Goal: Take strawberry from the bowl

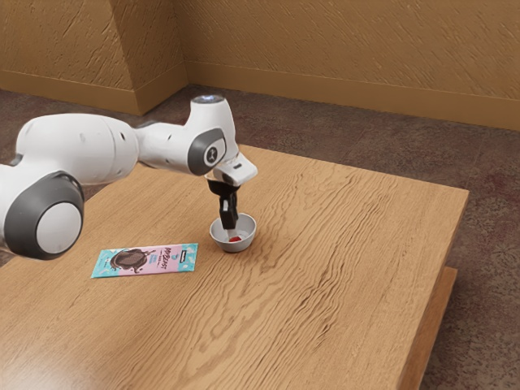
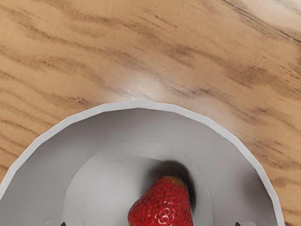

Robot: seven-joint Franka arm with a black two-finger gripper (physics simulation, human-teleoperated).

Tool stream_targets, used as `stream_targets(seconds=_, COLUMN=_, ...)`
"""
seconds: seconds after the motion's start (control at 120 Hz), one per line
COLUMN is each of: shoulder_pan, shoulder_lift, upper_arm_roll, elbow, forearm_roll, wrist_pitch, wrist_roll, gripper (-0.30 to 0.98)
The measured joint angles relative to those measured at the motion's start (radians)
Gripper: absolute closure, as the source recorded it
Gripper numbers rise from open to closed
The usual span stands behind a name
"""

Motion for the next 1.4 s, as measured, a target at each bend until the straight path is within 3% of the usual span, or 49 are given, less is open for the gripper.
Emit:
stream_targets(seconds=0.875, shoulder_pan=0.007, shoulder_lift=0.055, upper_arm_roll=0.001, elbow=-0.008, forearm_roll=-0.031, wrist_pitch=0.065, wrist_roll=0.029, gripper=0.21)
stream_targets(seconds=1.4, shoulder_pan=0.005, shoulder_lift=0.046, upper_arm_roll=0.005, elbow=-0.009, forearm_roll=-0.032, wrist_pitch=0.074, wrist_roll=0.027, gripper=0.55)
